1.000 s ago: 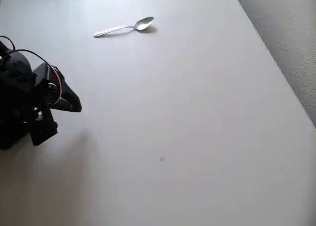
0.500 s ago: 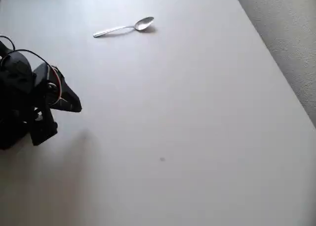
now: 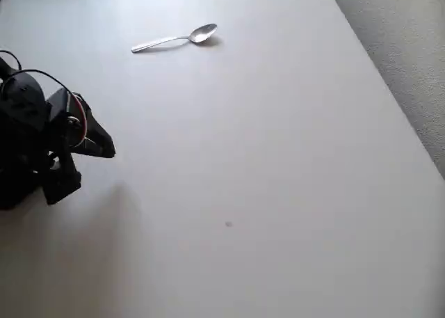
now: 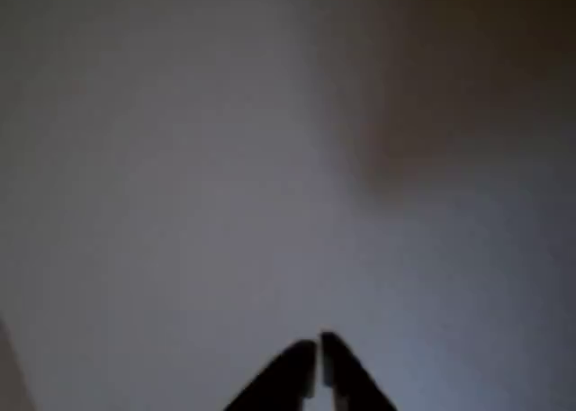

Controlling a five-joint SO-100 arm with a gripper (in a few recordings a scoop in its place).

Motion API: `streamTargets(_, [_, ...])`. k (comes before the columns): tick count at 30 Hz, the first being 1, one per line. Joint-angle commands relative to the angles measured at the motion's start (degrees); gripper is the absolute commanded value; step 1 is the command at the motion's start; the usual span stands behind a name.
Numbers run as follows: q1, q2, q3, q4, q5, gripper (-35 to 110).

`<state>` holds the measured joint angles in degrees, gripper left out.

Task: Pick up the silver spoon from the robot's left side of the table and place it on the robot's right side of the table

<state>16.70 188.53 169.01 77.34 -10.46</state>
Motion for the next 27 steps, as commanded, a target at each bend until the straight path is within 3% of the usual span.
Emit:
streamTargets(1, [-0.3,0.1,0.1,-0.5,-0.5,0])
streamTargets(10, [2.0,0.2,-5.6,-5.6,-11.4,-1])
streamTargets(13, [-3.7,-3.0,-9.7,-5.0,-18.5,-1])
streamTargets(18, [-14.3,-41.0,-37.4,-1.1,-20.4,1])
streamTargets(21, [-22.9,-61.8,-58.9,8.2,-21.4,4])
streamTargets(27, [-35.6,-90.4,-95.4,19.9,-21.4,18])
